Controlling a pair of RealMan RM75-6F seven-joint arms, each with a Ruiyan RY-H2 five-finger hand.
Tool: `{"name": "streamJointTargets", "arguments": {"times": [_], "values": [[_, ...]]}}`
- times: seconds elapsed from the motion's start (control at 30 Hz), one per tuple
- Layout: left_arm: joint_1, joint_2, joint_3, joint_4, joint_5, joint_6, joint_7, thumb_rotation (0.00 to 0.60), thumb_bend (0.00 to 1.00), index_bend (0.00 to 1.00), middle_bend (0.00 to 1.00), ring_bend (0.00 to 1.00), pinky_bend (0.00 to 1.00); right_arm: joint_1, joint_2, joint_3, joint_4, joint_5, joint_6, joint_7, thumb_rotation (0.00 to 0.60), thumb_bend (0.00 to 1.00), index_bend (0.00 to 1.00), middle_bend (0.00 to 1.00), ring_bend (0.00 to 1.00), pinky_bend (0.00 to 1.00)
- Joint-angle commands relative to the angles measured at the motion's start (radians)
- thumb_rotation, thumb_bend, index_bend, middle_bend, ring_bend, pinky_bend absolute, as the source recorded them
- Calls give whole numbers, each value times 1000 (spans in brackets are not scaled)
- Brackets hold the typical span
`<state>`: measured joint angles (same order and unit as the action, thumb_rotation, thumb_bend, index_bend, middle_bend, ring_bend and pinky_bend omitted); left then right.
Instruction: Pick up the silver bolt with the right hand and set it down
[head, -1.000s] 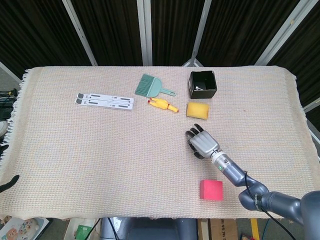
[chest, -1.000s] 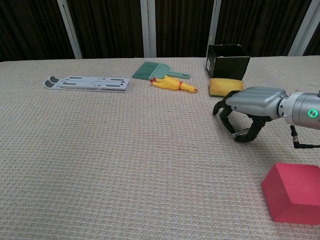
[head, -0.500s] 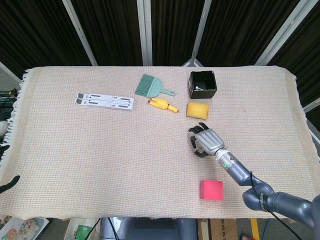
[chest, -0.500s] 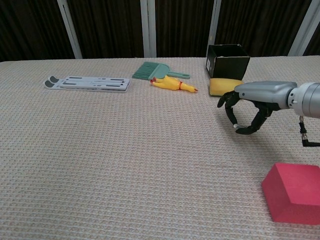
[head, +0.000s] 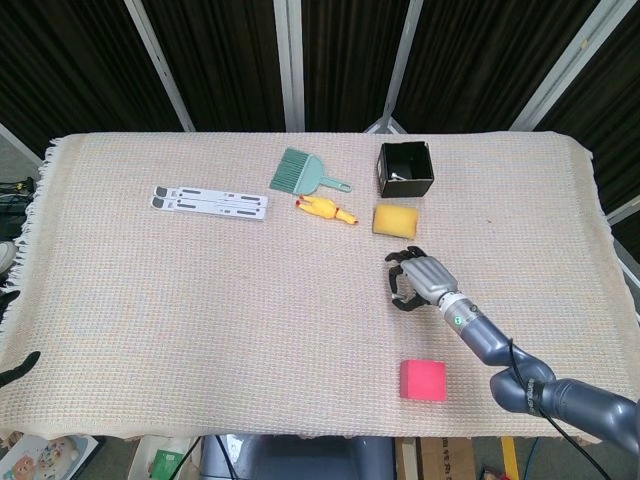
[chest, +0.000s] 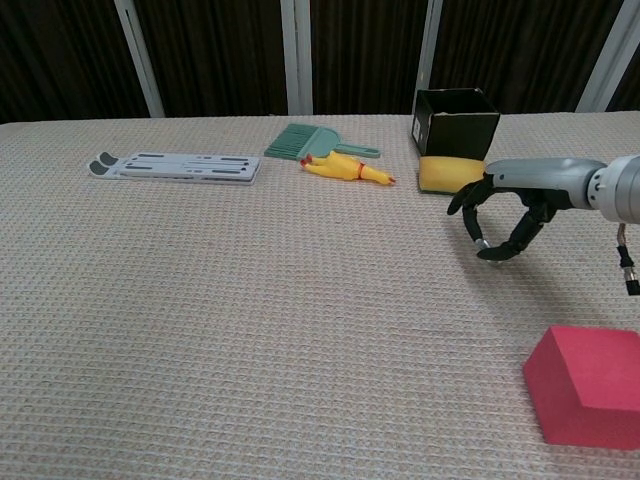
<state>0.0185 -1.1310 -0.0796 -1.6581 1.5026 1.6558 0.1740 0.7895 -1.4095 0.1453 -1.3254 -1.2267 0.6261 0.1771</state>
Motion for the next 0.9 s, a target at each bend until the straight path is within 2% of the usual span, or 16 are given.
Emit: {"name": "streamJointTargets", "arguments": {"times": [0.03,0.27,0.53,0.67,0.9], "values": [[0,0,0,0,0,-1,0,600,204,193,38,31,107,-3,-6,9,13,4,-11,45,600,383,657,200,145,40],[0,0,0,0,0,1,-1,600,204,193,38,31,107,-29,-31,49,42,-11,29,193,600,383,661,200,145,36],[0,-2,2,0,3,0,4,600,204,193,38,31,107,-51,-54,68,87,-50,60,344,600,383,663,200,145,36],[1,-1,1,-1,4,2,4,600,204,193,38,31,107,-58,-69,68,124,-82,77,421,600,383,663,200,145,30],[0,-2,2,0,3,-1,5,600,204,193,38,31,107,-72,-104,52,208,-132,130,479,600,384,663,200,145,24]]}}
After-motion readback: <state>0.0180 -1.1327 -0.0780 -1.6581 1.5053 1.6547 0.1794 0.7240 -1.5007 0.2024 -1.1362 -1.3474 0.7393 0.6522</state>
